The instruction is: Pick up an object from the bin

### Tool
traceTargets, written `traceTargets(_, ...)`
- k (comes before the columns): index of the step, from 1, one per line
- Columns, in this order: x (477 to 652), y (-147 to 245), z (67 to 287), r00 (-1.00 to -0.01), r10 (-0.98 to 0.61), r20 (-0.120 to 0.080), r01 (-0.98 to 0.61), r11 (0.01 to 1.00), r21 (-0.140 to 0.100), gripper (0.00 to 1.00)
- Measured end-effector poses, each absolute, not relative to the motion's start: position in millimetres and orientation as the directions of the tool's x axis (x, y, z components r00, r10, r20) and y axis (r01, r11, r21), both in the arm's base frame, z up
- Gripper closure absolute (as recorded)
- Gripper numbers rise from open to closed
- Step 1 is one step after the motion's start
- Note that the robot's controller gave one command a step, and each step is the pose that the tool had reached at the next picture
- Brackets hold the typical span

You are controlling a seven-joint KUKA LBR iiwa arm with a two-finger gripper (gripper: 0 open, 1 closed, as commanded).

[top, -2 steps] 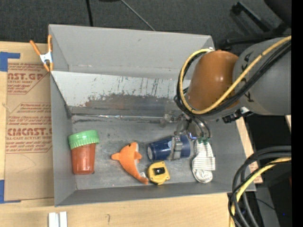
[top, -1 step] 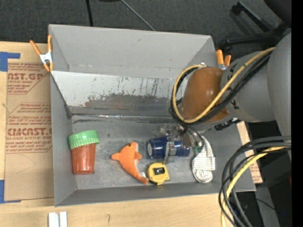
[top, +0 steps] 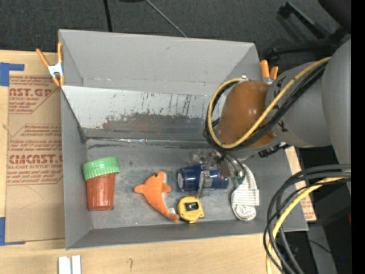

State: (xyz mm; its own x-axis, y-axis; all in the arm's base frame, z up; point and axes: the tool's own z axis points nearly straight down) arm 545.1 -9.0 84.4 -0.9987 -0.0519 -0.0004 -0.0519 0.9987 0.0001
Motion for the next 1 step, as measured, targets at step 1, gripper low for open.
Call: traceTargets(1, 567.4, -23.4, 270.1, -0.999, -0.031, -0.012, -0.031, 1.0, -0.002, 1.0)
